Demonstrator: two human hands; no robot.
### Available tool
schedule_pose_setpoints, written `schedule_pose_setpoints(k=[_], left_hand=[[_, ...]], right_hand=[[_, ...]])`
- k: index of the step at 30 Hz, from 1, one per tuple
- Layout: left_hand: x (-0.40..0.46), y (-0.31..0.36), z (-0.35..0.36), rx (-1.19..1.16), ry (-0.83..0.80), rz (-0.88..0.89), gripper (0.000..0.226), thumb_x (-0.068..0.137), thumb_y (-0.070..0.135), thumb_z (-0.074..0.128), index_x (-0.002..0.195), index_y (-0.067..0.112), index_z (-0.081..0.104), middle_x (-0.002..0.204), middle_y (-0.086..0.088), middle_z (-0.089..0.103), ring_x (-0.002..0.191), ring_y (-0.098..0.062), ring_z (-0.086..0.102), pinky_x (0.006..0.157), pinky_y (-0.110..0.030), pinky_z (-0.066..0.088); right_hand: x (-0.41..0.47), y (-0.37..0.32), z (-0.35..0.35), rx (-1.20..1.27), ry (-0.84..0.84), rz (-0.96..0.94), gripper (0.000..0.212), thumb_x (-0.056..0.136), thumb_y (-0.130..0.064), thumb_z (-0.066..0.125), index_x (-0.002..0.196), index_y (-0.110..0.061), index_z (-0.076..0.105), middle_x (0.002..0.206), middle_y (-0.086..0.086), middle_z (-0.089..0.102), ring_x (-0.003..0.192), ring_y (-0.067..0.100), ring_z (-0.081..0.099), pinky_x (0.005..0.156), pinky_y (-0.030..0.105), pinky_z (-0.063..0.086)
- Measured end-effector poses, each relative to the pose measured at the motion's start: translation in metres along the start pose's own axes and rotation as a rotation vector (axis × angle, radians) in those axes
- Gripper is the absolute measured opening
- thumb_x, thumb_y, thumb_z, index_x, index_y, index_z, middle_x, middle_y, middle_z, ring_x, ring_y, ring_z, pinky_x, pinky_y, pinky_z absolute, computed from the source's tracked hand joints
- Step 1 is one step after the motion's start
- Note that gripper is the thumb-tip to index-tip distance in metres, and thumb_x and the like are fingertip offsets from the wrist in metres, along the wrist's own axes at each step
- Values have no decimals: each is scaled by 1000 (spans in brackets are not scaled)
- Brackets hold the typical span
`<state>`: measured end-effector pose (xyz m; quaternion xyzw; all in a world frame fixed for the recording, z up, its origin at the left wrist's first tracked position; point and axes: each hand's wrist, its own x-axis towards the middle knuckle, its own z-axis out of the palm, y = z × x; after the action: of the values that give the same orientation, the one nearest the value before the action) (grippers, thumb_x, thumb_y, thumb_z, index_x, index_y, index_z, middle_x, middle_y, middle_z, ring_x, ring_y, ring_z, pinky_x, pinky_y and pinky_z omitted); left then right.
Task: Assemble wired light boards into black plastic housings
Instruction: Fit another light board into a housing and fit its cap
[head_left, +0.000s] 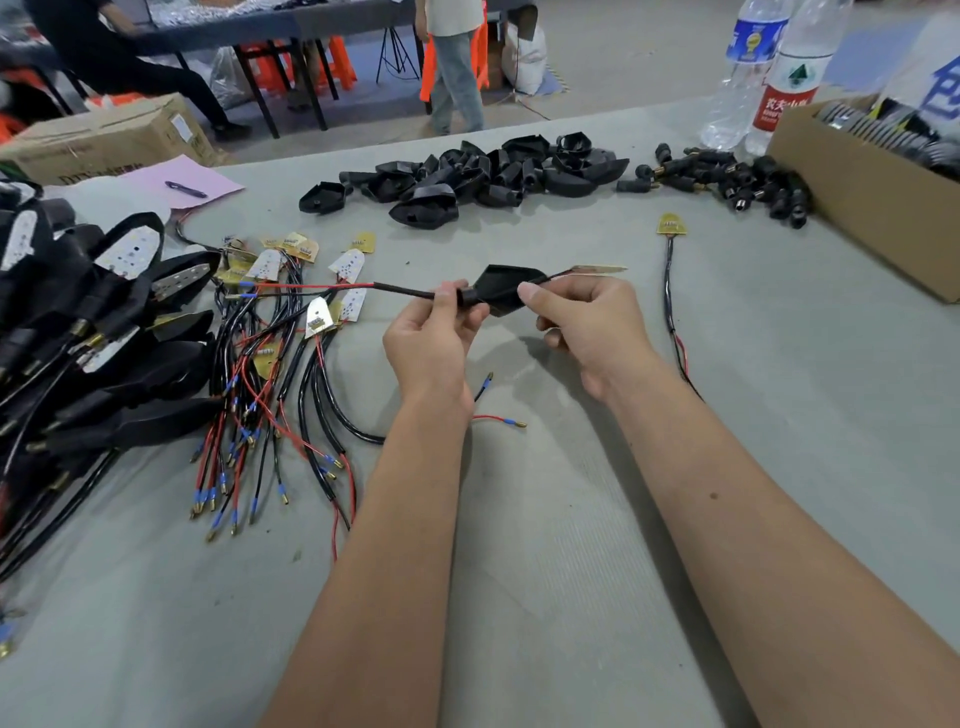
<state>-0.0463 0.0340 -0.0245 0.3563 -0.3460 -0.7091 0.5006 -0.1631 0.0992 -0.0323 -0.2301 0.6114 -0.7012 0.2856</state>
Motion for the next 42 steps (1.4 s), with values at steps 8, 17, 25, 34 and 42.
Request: schedule_pose_setpoints(k=[8,17,25,34,42], left_hand=[[7,4,-8,-1,71,-1,22,104,7,57,86,0,69,74,-6,70,60,-12,64,65,-18,56],[6,8,-5,-10,3,-62,18,100,14,65,88,1,66,74,-8,71,65,-16,69,70,-23,60],[2,2,-4,192,-84,15,10,89,7,77,83,6,69,71,-2,69,69,-14,63,82,-26,59],[3,-1,-5,163,-83,43,1,91,-2,72,92,-2,71,82,-9,74,83,-16,73,78,-23,58],[5,-4,-6,105,-23,82,8,93,-7,67,96,-1,71,85,-9,73,81,-13,72,92,-31,59]], right_hand=[[7,-3,-4,206,178,54,27,100,-28,66,120,-18,52,106,10,67,66,18,71,49,25,51],[5,-2,-9,130,162,-57,9,98,-8,65,93,-10,72,67,1,66,54,11,59,47,22,46],[-1,0,-3,-110,-22,-101,12,95,-7,68,87,-12,75,62,1,68,46,10,51,40,21,39],[-1,-1,-5,-89,37,-60,9,87,-7,78,84,-8,70,65,8,74,41,12,48,39,18,34],[3,7,-2,-239,130,-115,11,84,-22,82,77,-18,74,66,2,74,48,10,55,55,28,44]])
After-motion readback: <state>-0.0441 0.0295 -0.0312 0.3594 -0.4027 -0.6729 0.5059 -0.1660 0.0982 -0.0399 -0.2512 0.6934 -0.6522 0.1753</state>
